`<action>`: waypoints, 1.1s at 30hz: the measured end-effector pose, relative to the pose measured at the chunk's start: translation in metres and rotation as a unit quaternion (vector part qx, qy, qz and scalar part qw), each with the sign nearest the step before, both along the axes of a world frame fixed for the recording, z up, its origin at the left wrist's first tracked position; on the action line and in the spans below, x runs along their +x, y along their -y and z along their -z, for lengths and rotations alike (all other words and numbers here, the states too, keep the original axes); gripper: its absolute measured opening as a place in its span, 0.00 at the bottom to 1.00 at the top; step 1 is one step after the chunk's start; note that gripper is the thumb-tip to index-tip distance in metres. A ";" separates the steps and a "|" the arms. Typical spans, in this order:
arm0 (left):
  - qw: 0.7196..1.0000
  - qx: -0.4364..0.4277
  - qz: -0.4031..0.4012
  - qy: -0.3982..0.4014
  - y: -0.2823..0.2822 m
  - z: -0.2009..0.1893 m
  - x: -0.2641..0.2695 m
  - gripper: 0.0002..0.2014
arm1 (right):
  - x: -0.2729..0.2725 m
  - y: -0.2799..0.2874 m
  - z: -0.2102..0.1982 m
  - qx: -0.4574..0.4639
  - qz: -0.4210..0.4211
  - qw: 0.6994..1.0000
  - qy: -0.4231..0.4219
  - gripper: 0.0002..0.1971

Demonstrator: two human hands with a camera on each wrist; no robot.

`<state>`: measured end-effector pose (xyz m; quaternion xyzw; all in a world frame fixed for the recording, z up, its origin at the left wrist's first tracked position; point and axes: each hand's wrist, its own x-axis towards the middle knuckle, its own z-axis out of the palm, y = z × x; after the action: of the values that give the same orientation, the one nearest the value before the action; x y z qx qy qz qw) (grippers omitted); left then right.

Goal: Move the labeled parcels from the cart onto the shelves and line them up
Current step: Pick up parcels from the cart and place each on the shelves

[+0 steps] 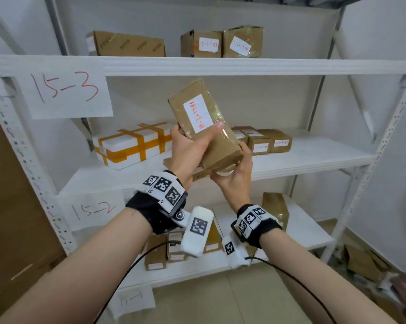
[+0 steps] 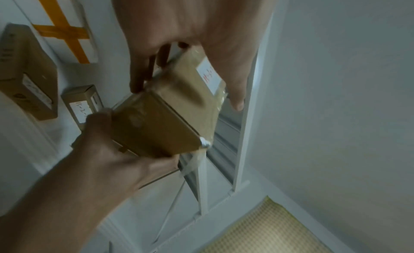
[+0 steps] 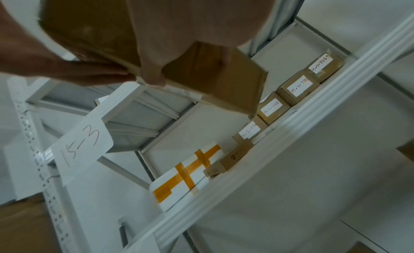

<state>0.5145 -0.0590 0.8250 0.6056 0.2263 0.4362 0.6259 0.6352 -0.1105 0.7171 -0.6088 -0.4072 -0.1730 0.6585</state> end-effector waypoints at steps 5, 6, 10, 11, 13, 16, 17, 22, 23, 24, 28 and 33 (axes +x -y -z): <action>0.994 0.084 -0.048 -0.047 0.007 -0.001 -0.001 0.58 | -0.037 -0.007 0.009 0.023 0.096 0.995 0.028 0.52; 0.990 0.111 -0.058 -0.068 0.005 -0.003 -0.004 0.58 | -0.044 -0.007 0.009 0.013 0.092 0.996 0.016 0.50; 0.935 0.293 -0.080 -0.181 -0.005 -0.015 -0.024 0.58 | -0.049 0.013 0.006 -0.091 0.004 0.996 0.025 0.35; 0.912 0.342 -0.072 -0.213 -0.008 -0.019 -0.031 0.57 | -0.047 0.020 -0.001 -0.112 0.004 0.993 0.043 0.32; 0.867 0.420 -0.049 -0.263 -0.011 -0.028 -0.044 0.55 | -0.039 0.031 -0.022 -0.099 0.050 0.991 0.075 0.31; 0.815 0.489 -0.023 -0.309 -0.016 -0.040 -0.053 0.53 | -0.027 0.044 -0.070 0.014 0.122 0.987 0.100 0.32; 0.805 0.500 -0.015 -0.318 -0.019 -0.044 -0.055 0.53 | -0.024 0.048 -0.087 0.026 0.137 0.982 0.127 0.34; 0.776 0.543 0.006 -0.321 -0.028 -0.078 -0.067 0.55 | -0.023 0.075 -0.156 -0.155 0.143 0.918 0.336 0.49; 0.765 0.560 0.008 -0.319 -0.029 -0.084 -0.069 0.56 | -0.022 0.079 -0.164 -0.190 0.141 0.904 0.355 0.53; 0.754 0.578 0.011 -0.313 -0.028 -0.093 -0.071 0.56 | -0.024 0.083 -0.174 -0.216 0.140 0.895 0.366 0.56; 0.721 0.629 0.016 -0.291 -0.026 -0.120 -0.078 0.57 | -0.034 0.099 -0.205 -0.259 0.139 0.875 0.385 0.60; 0.686 0.673 0.008 -0.275 -0.019 -0.141 -0.078 0.58 | -0.047 0.114 -0.222 -0.243 0.183 0.864 0.402 0.59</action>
<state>0.4362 -0.0404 0.9665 0.9588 0.0291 0.2803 -0.0369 0.5879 -0.2245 0.9388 -0.6910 -0.5468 -0.4157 0.2252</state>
